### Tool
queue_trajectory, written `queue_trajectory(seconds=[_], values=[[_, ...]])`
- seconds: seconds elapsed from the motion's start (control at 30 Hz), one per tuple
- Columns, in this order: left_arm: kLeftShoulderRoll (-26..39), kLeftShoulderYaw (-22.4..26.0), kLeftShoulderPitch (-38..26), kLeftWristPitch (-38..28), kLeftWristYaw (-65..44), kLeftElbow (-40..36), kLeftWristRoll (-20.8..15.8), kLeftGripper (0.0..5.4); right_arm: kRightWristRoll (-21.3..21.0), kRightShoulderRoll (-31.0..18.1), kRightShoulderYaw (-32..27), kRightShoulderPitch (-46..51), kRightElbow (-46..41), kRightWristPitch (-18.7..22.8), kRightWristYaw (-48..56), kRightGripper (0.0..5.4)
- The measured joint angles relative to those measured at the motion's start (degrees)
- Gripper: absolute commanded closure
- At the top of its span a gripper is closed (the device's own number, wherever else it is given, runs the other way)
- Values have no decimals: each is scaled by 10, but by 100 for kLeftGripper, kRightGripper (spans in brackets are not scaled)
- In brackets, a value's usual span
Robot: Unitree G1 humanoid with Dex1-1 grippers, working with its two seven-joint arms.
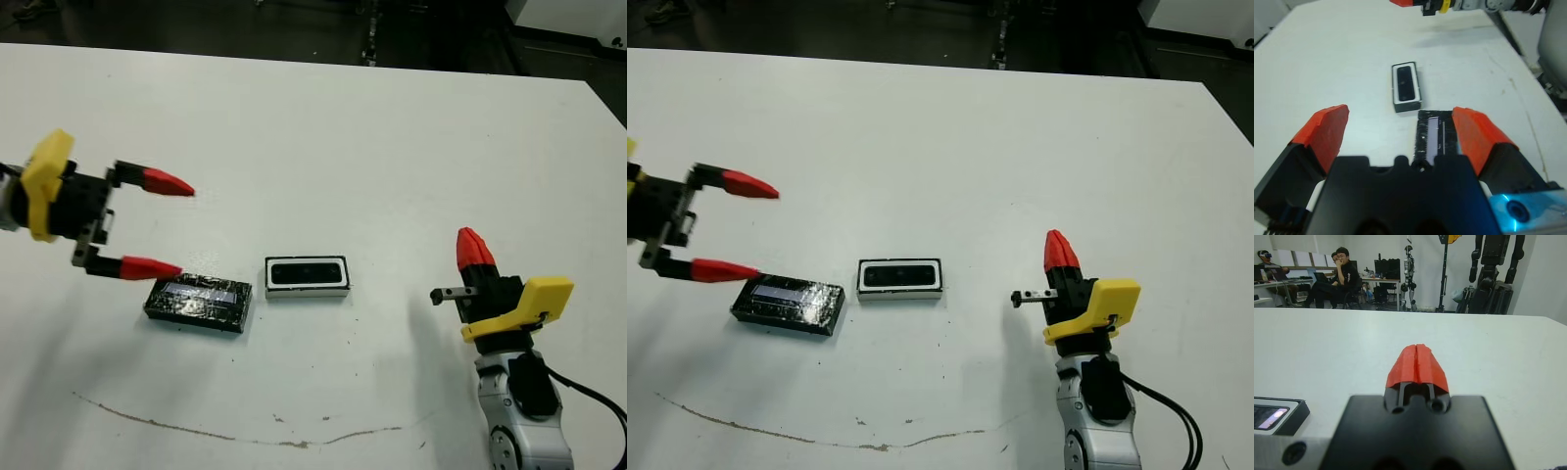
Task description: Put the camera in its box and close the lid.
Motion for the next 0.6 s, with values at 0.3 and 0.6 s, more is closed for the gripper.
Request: queue_trajectory(seconds=[0.3, 0.6], values=[[-9, -23, 10, 17, 0, -3, 8, 0, 0, 4, 1, 1, 6, -15, 0, 538], [-22, -4, 71, 37, 0, -29, -15, 0, 1, 9, 6, 6, 6, -15, 0, 538]])
